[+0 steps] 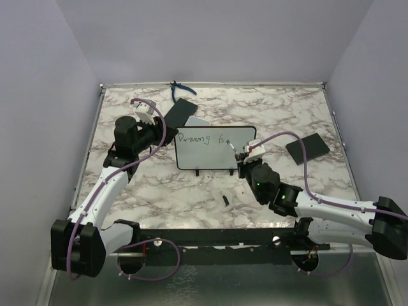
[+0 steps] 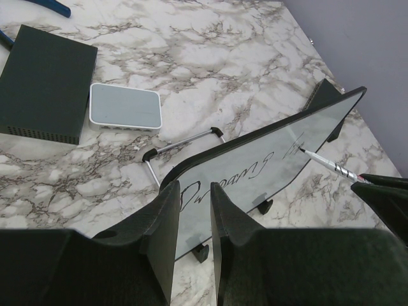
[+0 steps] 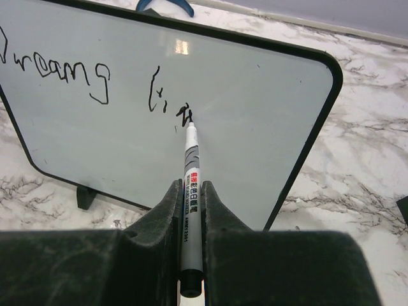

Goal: Write a sentence on the whiteboard

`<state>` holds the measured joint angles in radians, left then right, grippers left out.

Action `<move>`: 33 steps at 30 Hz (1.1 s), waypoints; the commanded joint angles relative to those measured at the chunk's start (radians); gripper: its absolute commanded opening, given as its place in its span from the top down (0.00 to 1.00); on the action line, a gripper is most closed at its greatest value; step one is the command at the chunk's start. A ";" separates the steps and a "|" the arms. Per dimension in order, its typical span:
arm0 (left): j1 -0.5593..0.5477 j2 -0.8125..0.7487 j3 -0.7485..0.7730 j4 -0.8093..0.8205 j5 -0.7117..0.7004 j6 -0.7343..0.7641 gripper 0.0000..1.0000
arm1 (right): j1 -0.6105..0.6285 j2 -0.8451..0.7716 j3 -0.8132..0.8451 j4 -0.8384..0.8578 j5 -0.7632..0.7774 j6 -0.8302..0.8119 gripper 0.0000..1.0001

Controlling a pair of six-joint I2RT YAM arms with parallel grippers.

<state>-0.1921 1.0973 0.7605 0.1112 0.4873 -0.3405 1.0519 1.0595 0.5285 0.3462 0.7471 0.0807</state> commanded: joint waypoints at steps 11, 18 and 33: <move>-0.005 -0.027 -0.012 0.037 0.024 -0.010 0.73 | -0.006 0.014 -0.026 -0.052 0.005 0.055 1.00; -0.005 -0.032 -0.013 0.037 0.019 -0.010 0.73 | -0.006 0.041 -0.009 0.003 -0.031 0.021 1.00; -0.005 -0.042 -0.018 0.037 0.003 -0.004 0.72 | 0.002 -0.154 -0.051 0.020 -0.058 0.011 0.99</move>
<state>-0.1921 1.0798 0.7547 0.1326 0.4870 -0.3443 1.0519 0.9478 0.4892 0.3649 0.6670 0.0921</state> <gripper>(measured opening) 0.275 0.110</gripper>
